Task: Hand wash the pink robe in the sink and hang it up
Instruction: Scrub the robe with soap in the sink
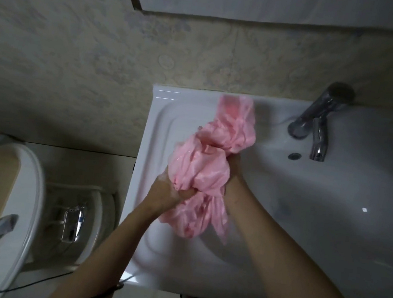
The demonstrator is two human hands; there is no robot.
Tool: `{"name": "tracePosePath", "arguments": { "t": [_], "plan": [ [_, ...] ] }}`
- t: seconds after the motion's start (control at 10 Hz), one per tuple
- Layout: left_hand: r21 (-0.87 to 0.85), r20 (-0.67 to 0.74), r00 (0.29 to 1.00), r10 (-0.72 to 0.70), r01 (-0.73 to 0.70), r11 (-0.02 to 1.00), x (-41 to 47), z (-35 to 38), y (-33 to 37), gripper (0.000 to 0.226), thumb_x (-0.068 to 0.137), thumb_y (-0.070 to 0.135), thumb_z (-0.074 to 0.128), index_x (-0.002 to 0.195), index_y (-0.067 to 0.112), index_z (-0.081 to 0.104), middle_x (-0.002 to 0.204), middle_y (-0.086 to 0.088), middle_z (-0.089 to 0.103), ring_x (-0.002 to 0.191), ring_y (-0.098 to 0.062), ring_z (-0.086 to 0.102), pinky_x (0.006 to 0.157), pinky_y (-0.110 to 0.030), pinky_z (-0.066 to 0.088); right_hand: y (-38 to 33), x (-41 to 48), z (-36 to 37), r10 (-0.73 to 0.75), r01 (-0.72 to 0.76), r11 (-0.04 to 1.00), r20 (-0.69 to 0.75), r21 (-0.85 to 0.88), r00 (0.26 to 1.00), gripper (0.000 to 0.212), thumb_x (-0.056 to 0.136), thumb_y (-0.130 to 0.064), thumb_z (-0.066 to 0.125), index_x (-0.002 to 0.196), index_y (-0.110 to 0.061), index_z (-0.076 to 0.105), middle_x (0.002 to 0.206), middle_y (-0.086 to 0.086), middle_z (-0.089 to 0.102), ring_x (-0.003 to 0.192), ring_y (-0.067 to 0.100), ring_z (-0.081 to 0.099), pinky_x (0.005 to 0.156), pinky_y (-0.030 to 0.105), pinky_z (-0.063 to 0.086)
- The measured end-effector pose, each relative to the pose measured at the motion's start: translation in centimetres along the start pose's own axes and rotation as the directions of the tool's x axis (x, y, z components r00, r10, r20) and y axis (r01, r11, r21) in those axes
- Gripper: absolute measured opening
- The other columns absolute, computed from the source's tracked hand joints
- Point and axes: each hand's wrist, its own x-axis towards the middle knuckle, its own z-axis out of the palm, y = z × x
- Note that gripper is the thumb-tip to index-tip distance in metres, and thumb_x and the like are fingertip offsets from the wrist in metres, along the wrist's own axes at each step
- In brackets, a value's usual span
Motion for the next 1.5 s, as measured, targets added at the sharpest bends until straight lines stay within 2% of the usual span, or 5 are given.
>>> {"name": "tracePosePath", "arguments": {
  "t": [0.4, 0.8, 1.2, 1.3, 1.5],
  "plan": [
    [-0.809, -0.098, 0.988, -0.119, -0.01, 0.588, -1.4, -2.7, 3.6, 0.058, 0.09, -0.002, 0.039, 0.036, 0.006, 0.058, 0.037, 0.001, 0.052, 0.036, -0.006, 0.053, 0.039, -0.013, 0.044, 0.1, 0.1, -2.6, 0.11, -0.122, 0.979, -0.083, -0.164, 0.99, 0.087, 0.075, 0.008, 0.065, 0.145, -0.027, 0.026, 0.133, -0.002, 0.044, 0.101, 0.013, 0.058, 0.057, 0.019, 0.053],
    [-0.982, 0.037, 0.999, 0.009, 0.035, 0.187, 0.3, -0.1, 7.4, 0.053, 0.095, 0.046, 0.036, 0.069, 0.016, 0.071, 0.07, -0.003, 0.065, 0.066, -0.018, 0.066, 0.061, -0.026, 0.056, -4.8, -4.8, -1.9, 0.341, -0.142, 0.92, 0.566, -0.366, 0.751, 0.055, 0.06, 0.001, 0.075, 0.11, -0.012, 0.058, 0.095, -0.004, 0.073, 0.093, 0.01, 0.068, 0.08, 0.022, 0.054],
    [-0.892, 0.155, 0.881, -0.446, 0.319, 0.319, -0.8, -0.3, 3.5, 0.032, 0.095, 0.031, 0.045, 0.092, 0.006, 0.066, 0.076, -0.01, 0.069, 0.072, -0.021, 0.067, 0.058, -0.03, 0.056, -10.8, -3.9, -4.7, 0.133, -0.134, 0.99, -0.023, -0.043, 0.991, 0.029, 0.081, -0.024, 0.062, 0.054, -0.015, 0.068, 0.048, -0.009, 0.062, 0.045, 0.005, 0.06, 0.054, 0.021, 0.049],
    [-0.543, -0.029, 0.823, -0.567, 0.463, 0.7, -1.1, 0.7, 3.2, 0.025, 0.093, 0.014, 0.051, 0.111, -0.001, 0.058, 0.1, -0.02, 0.066, 0.073, -0.022, 0.061, 0.061, -0.029, 0.051, -11.9, -4.1, -3.6, 0.12, -0.116, 0.992, -0.08, 0.055, 0.99, 0.038, 0.098, -0.022, 0.043, 0.064, -0.016, 0.06, 0.044, -0.012, 0.059, 0.042, 0.002, 0.057, 0.053, 0.023, 0.046],
    [0.004, -0.041, 0.987, 0.156, -0.156, 0.988, -1.6, -0.4, 5.4, 0.108, 0.059, 0.042, 0.084, 0.145, 0.017, 0.024, 0.145, 0.004, 0.03, 0.133, -0.007, 0.033, 0.106, -0.017, 0.034, -11.8, -3.8, 1.1, -0.013, 0.001, 0.998, 0.22, 0.055, 0.976, 0.016, 0.085, -0.009, 0.06, 0.072, -0.015, 0.068, 0.073, -0.008, 0.069, 0.072, 0.004, 0.063, 0.074, 0.022, 0.048]
  ]
}}
